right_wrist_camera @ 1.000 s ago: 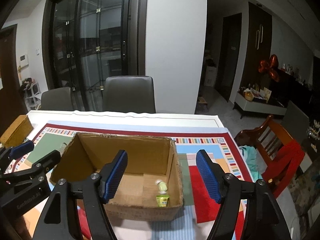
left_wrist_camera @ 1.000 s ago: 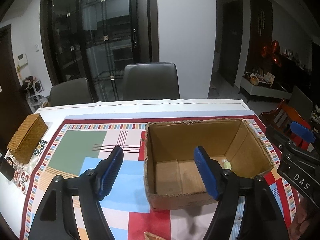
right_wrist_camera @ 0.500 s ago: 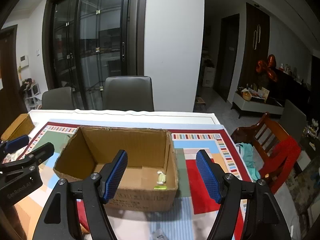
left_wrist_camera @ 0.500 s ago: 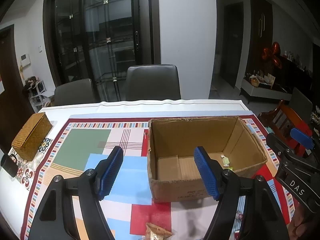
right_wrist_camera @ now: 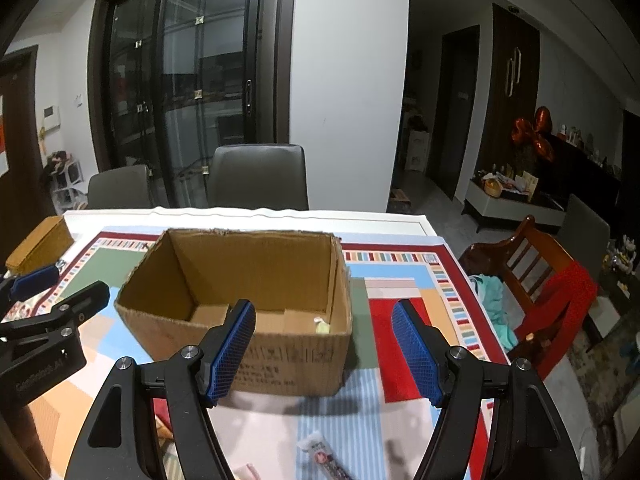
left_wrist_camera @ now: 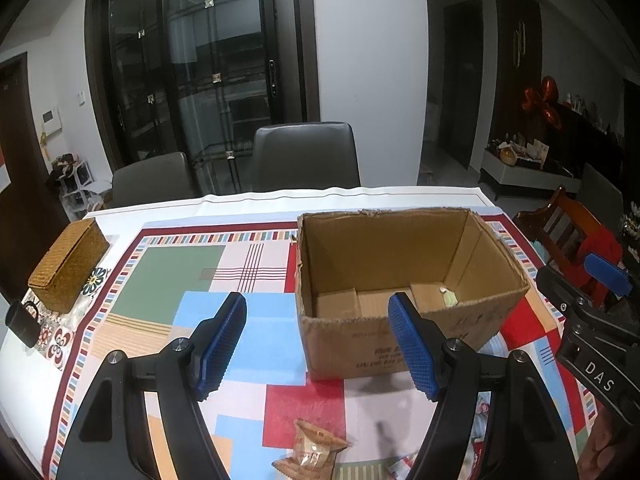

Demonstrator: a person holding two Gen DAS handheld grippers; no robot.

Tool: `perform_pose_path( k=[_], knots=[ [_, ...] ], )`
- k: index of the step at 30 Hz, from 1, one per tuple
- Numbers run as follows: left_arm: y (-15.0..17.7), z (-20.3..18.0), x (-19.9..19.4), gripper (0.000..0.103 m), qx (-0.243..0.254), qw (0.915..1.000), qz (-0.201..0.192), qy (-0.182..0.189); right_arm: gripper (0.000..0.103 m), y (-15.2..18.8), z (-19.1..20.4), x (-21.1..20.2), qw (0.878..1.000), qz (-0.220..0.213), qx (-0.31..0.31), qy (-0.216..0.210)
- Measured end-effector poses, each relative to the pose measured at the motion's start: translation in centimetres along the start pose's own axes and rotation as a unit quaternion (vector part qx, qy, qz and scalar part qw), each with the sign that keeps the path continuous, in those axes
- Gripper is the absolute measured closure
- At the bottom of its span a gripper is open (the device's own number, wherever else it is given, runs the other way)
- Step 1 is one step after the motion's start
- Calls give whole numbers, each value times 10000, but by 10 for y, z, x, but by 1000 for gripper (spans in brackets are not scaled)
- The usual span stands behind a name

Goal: Organize snacks
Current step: 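Withdraw the right tool from the box back over the snacks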

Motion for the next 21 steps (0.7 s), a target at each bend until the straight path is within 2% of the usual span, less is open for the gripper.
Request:
perform_pose_path(
  k=[21],
  knots=[
    [39, 1, -19, 30, 34, 10000, 63, -15, 31, 29, 5, -23, 10000, 11, -70, 12]
  ],
)
Point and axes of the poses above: each gripper's, at about its wrist camera, not at the fingertips, and x roughly the way its jaws point, z to its left, y to its underside, the point moved 1 cm from there along x, roughly the way its jaws point, and after that the axes turned 1 degree about z, right-handed, at the moved point
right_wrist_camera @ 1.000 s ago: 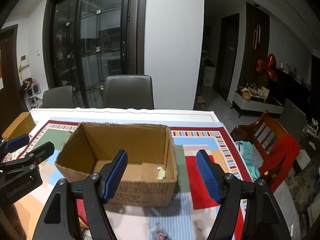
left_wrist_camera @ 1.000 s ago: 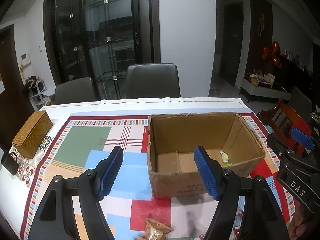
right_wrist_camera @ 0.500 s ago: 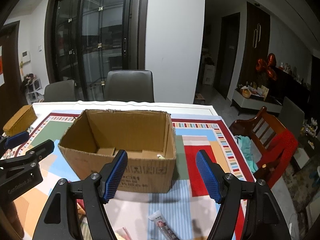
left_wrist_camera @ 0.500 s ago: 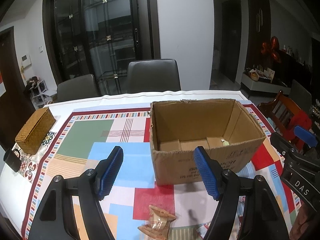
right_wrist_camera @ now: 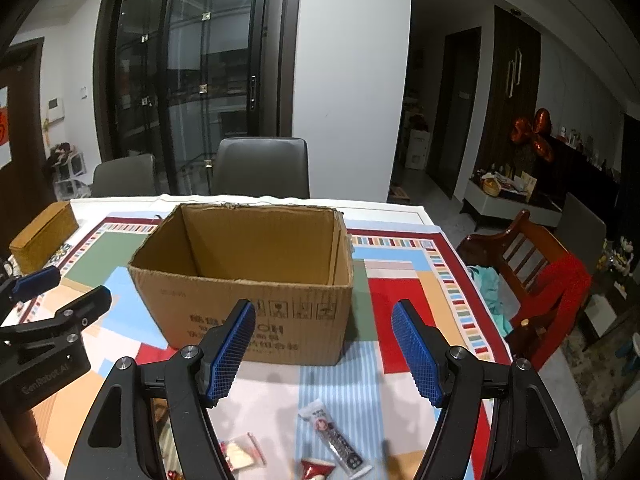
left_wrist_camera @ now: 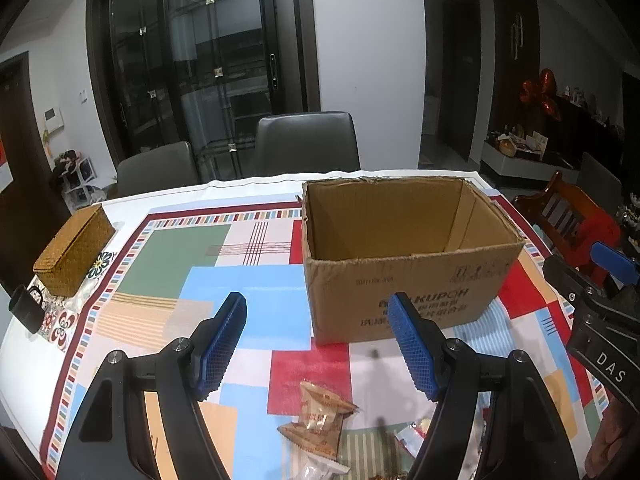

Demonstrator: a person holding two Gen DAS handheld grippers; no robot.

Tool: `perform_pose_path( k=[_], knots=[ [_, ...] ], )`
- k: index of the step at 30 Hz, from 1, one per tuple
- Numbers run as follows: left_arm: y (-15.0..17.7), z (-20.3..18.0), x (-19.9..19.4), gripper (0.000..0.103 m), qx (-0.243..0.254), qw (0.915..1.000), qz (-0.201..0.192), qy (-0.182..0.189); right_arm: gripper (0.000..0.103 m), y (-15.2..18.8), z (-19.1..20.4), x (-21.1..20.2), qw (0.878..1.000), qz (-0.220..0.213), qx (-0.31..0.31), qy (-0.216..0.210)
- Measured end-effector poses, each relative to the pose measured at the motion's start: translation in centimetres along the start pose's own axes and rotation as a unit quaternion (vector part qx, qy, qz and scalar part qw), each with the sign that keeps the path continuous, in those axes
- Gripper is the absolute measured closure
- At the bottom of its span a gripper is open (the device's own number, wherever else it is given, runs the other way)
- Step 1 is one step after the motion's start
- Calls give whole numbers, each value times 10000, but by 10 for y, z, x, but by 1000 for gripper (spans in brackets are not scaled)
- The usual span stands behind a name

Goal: Organize snacks
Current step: 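Withdraw the right tool from the box back over the snacks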

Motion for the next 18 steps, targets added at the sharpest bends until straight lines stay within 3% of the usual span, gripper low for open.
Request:
perform_pose_path(
  k=[18],
  knots=[
    [37, -11, -38, 30, 20, 9998, -99, 187, 31, 34, -5, -36, 9999, -63, -26, -85]
  ],
)
Point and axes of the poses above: each gripper's, at about its wrist camera, not at the fingertips, and x roughly the way its jaws point, z to its left, y to its underside, the point moved 1 cm from there along x, roughly the way its jaws point, and after that the axes turned 1 degree about z, right-handed, at the moved point
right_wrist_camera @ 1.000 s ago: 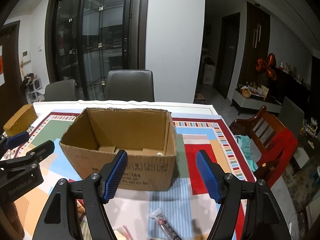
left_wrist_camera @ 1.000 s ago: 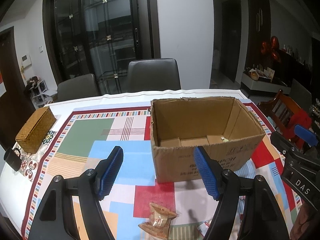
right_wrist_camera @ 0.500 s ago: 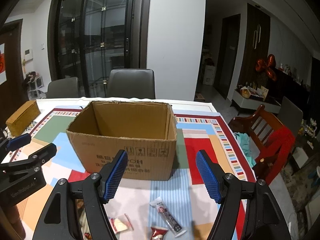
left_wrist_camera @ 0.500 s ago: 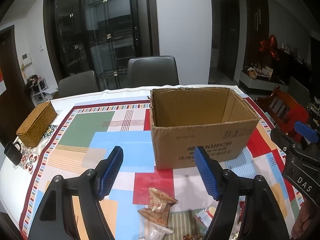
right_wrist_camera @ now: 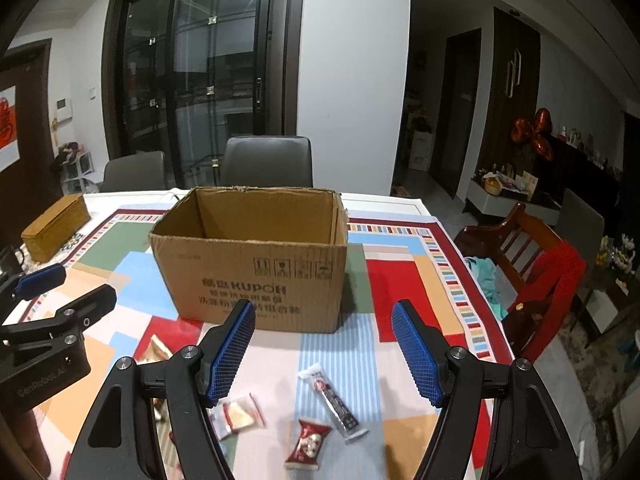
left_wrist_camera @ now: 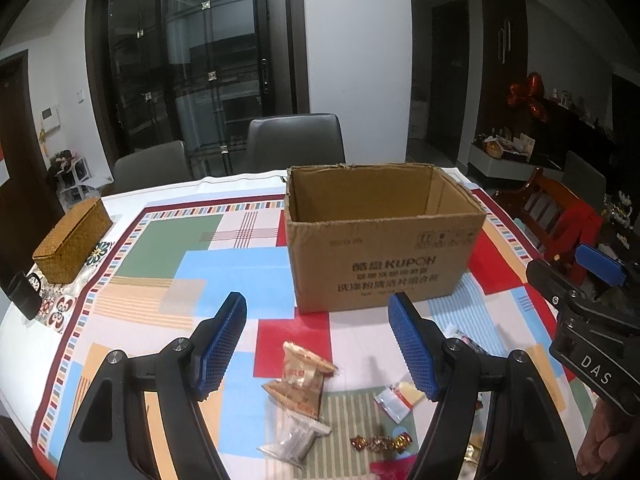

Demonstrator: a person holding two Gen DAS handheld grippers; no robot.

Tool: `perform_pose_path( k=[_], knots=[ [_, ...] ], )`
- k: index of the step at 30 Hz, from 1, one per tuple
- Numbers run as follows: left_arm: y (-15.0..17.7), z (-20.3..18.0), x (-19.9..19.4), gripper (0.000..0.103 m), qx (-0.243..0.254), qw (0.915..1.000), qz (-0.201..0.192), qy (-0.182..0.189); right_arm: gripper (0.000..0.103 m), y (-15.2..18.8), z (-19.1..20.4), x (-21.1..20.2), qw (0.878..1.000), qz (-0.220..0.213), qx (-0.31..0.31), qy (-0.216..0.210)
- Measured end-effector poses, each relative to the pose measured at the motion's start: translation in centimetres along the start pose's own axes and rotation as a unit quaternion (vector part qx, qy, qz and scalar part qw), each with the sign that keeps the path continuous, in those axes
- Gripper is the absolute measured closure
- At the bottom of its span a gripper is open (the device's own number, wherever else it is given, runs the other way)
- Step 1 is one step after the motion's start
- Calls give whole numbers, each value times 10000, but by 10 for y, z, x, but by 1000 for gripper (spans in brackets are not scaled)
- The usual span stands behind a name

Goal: Organize snacks
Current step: 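Withdraw the right tool from the box back over the snacks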

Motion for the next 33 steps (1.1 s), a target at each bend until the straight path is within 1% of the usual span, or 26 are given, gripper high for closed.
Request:
perform_pose_path(
  k=[10, 24, 29, 33],
  knots=[
    [24, -9, -17, 30, 40, 10000, -28, 59, 31, 23, 0, -19, 9999, -32, -135, -36],
    [62, -26, -31, 30, 240, 9996, 95, 140, 31, 63, -3, -33, 9996, 173, -181, -152],
    [74, -31, -34, 30, 345, 9991, 157, 166, 31, 73, -4, -35, 9994, 240, -217, -159],
    [84, -32, -35, 30, 344, 9992, 133, 134, 31, 80, -3, -37, 9992, 283, -228, -159]
  ],
)
Point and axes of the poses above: each gripper's, at about its wrist camera, not at the fingertips, and x roughly the way its jaws point, z to its left, y to its underside, the point moved 1 cm from there along x, roughly the way its jaws point, and after that the axes turned 1 degree about z, right-handed, at the moved point
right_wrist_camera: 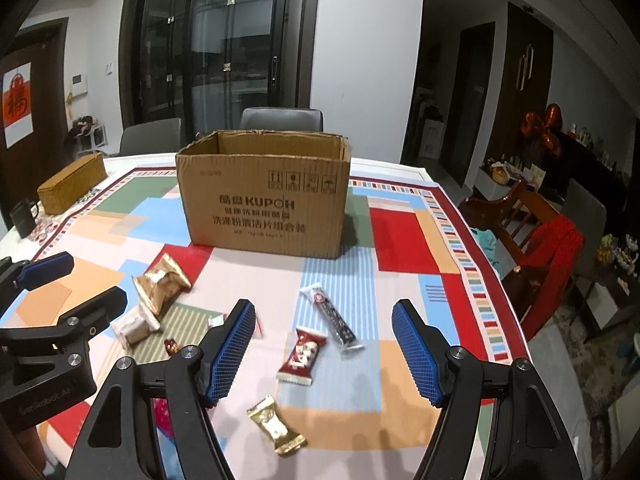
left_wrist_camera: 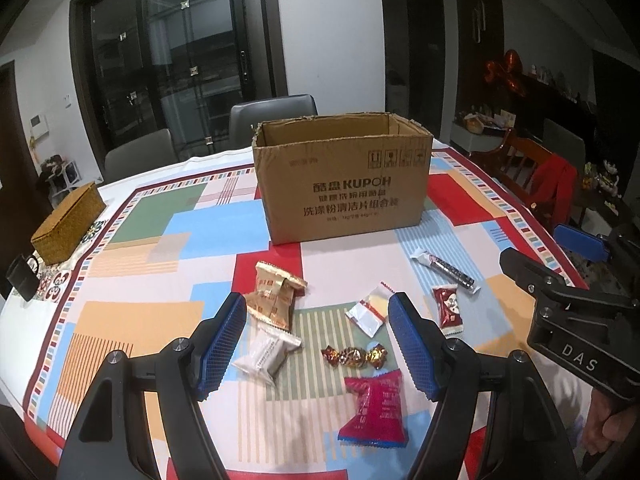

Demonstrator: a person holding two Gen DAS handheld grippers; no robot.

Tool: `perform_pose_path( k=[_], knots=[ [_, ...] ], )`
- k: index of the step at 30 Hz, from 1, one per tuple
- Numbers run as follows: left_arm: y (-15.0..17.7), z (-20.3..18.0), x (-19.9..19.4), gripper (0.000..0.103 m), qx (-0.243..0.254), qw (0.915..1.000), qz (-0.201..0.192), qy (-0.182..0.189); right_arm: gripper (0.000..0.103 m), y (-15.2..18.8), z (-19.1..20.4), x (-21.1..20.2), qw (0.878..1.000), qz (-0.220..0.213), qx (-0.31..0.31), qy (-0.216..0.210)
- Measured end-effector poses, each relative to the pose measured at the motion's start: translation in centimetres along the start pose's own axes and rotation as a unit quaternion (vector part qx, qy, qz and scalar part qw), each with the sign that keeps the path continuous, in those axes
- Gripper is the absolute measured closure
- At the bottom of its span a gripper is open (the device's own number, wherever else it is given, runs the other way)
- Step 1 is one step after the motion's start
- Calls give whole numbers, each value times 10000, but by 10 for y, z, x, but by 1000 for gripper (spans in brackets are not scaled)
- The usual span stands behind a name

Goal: Organize snacks
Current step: 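Withdraw the right tool from the box back over the snacks, then move the right tool to the gold-wrapped candy and close on it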

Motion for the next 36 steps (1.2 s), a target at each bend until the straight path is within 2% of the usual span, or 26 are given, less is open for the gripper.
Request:
perform_pose_path(
  k=[24, 36],
  knots=[
    [52, -18, 15, 30, 274, 9976, 525, 356, 31, 48, 1, 8, 9989, 460, -123, -39],
    [67, -33, 25, 30, 445, 9942, 803, 566, 31, 65, 5, 16, 9970, 715, -220, -209]
  ],
)
Point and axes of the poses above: each gripper's, at about its wrist camera, not at the fingertips, and x roughly the way its jaws point, z to its left, y to its underside, the point moved 1 cm from there along x, roughly the way its jaws point, and after that the axes turned 1 degree about z, right-handed, at the moved point
